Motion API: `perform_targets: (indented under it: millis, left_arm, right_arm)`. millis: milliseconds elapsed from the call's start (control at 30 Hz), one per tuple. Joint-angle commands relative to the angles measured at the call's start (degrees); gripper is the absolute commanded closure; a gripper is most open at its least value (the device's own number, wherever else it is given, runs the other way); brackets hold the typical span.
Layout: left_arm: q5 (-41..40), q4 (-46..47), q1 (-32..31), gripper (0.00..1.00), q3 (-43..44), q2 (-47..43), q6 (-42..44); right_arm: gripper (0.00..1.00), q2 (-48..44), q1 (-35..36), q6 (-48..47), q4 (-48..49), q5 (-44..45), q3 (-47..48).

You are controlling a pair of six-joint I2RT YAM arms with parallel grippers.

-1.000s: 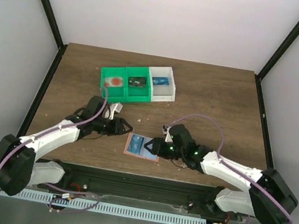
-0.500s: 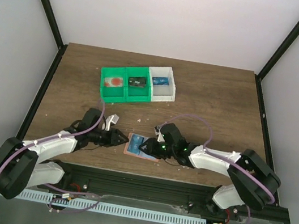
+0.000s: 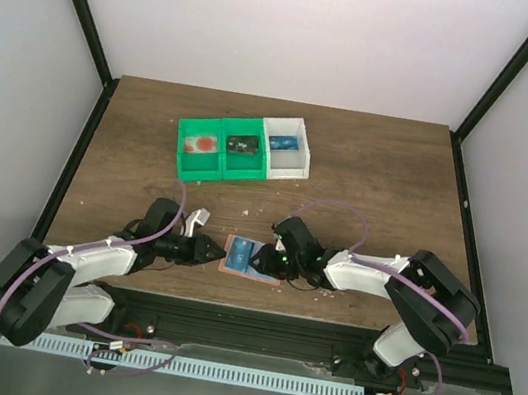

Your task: Take the credit cards out of the card holder

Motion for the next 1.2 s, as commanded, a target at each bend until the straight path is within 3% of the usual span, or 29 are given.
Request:
perform_targets:
  millis: [0, 367, 700, 933, 1167]
  left_arm:
    - [2.2, 4.8, -0.2, 0.77, -1.1, 2.7, -0.1]
    - [1.1, 8.3, -0.4, 0.91, -2.4, 6.9, 0.8]
    - [4.4, 13.2, -0.4, 1.00, -2.8, 10.9, -0.9]
    - [5.4, 16.9, -0.5, 1.00, -3.3, 17.4, -0.9]
    - [2.9, 13.8, -0.5, 1.00, -2.7, 17.5, 0.1]
  right_arm:
    - [0.71, 0.9, -0.6, -1.9, -2.8, 2.9, -1.5]
    - [0.75, -3.4, -0.6, 1.1, 4.8, -0.9, -1.8]
    - [0.77, 1.7, -0.6, 3.4, 9.4, -2.0, 0.4]
    - [0.79, 3.2, -0.7, 3.6, 12.7, -0.4, -1.9]
    - [0.81, 4.6, -0.7, 5.9, 16.9, -1.4, -3.8]
